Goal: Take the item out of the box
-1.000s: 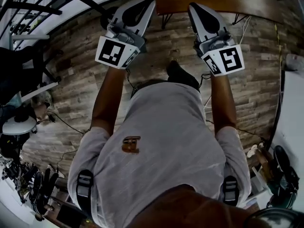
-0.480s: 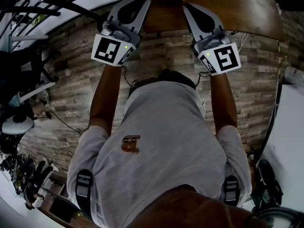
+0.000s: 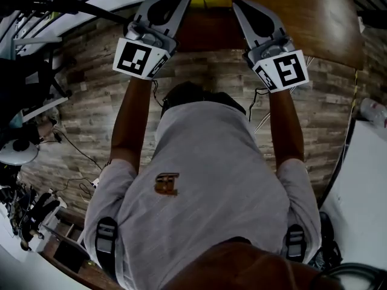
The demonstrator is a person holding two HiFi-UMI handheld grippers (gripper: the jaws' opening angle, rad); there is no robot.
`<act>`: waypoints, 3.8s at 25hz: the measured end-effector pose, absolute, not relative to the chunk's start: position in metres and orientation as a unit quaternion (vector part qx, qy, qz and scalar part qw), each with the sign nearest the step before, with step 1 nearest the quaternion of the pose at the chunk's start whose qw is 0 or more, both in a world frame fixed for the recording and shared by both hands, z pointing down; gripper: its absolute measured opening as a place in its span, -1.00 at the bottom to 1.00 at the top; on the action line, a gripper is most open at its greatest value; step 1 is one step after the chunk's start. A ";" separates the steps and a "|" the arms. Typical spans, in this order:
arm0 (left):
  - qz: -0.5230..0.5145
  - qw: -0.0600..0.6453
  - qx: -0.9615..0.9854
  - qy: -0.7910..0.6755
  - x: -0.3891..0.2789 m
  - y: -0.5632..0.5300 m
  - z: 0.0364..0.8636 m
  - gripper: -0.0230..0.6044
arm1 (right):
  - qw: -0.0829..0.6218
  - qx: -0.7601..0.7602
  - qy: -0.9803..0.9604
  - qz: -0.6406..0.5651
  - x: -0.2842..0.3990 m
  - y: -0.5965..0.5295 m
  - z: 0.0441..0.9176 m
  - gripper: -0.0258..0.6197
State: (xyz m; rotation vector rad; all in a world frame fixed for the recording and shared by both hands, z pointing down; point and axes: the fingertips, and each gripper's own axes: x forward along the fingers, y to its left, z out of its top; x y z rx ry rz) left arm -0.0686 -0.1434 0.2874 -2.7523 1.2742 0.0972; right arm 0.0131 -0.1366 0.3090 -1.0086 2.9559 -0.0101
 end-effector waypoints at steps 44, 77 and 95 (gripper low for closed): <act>-0.489 0.129 -0.862 -0.044 0.020 -0.164 0.522 -0.15 | -0.077 -0.457 0.884 -0.060 0.055 -0.132 0.367 -0.83; -0.540 0.063 -0.838 -0.054 -0.012 -0.160 0.562 -0.26 | -0.074 -0.442 0.890 -0.087 0.040 -0.117 0.380 -0.83; -0.154 -0.028 -0.968 0.197 0.012 -0.186 0.406 -0.26 | -0.041 -0.434 0.898 -0.057 0.050 -0.150 0.363 -0.83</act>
